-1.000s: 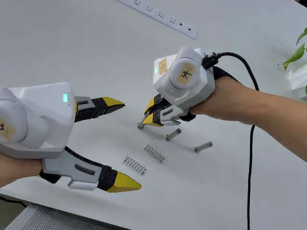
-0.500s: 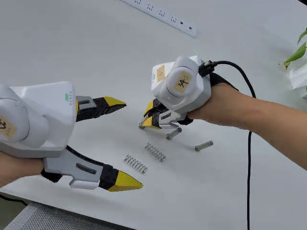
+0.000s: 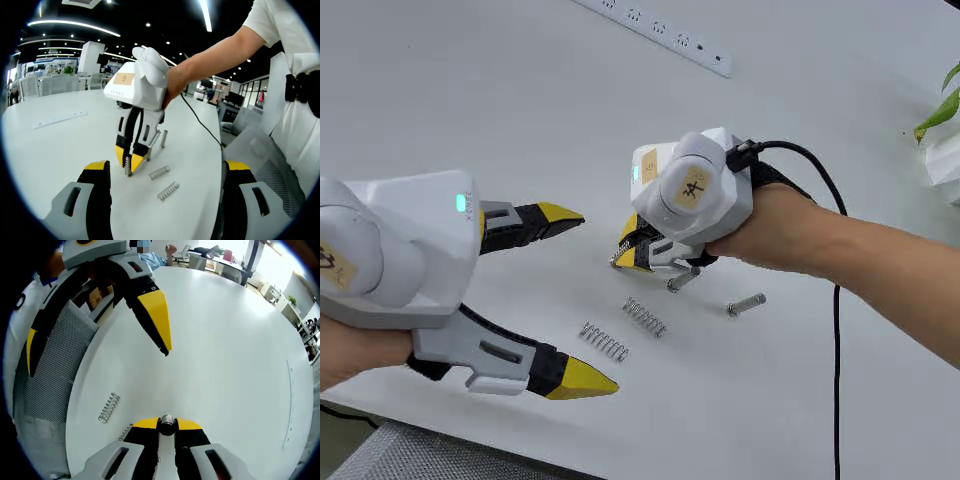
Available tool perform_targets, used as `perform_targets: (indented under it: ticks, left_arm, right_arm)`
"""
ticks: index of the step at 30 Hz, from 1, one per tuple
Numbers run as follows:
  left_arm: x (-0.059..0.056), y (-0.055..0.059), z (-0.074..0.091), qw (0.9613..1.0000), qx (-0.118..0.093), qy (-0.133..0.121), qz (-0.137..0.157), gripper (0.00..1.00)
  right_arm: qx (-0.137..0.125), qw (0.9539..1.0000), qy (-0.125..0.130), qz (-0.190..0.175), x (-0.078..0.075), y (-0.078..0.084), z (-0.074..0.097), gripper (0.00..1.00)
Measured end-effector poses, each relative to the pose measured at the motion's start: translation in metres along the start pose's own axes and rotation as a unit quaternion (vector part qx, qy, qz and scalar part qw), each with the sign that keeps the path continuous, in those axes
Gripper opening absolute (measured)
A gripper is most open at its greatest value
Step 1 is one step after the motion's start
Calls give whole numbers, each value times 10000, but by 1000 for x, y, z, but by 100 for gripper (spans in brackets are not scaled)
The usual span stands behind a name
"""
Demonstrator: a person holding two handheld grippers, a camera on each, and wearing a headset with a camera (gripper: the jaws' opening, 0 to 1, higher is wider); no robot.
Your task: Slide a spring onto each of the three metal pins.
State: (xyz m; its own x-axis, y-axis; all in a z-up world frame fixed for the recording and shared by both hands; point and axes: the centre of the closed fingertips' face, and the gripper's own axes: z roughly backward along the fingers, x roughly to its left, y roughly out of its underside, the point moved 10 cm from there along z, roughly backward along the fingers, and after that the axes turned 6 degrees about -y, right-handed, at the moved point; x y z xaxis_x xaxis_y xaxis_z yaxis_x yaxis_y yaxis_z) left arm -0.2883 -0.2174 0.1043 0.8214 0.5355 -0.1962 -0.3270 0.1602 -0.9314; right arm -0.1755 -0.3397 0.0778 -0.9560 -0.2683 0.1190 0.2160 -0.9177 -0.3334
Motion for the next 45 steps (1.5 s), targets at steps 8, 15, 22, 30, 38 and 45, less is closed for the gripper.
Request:
perform_targets:
  ticks: [8, 15, 22, 30, 38, 45]
  left_arm:
    - [0, 0, 0, 10000, 15, -8, -11, 92]
    - [-1, 0, 0, 10000, 14, 0, -18, 92]
    - [0, 0, 0, 10000, 36, 8, -38, 91]
    - [-1, -1, 2, 9999, 76, 21, -81, 91]
    - [-2, -2, 3, 9998, 125, 53, -138, 91]
    - [-3, -3, 4, 9996, 177, 96, -210, 90]
  right_arm:
    - [-28, 10000, -2, -54, 0, 0, -1, 8]
    - [-65, 9999, -1, -85, 1, 0, -1, 10]
    - [-133, 9998, 34, -129, 1, -1, 2, 12]
    - [-353, 9989, 93, -307, 2, -1, 12, 18]
    - [-617, 9966, 190, -506, 5, 0, 27, 27]
    - [-969, 9923, 344, -686, 14, 1, 44, 36]
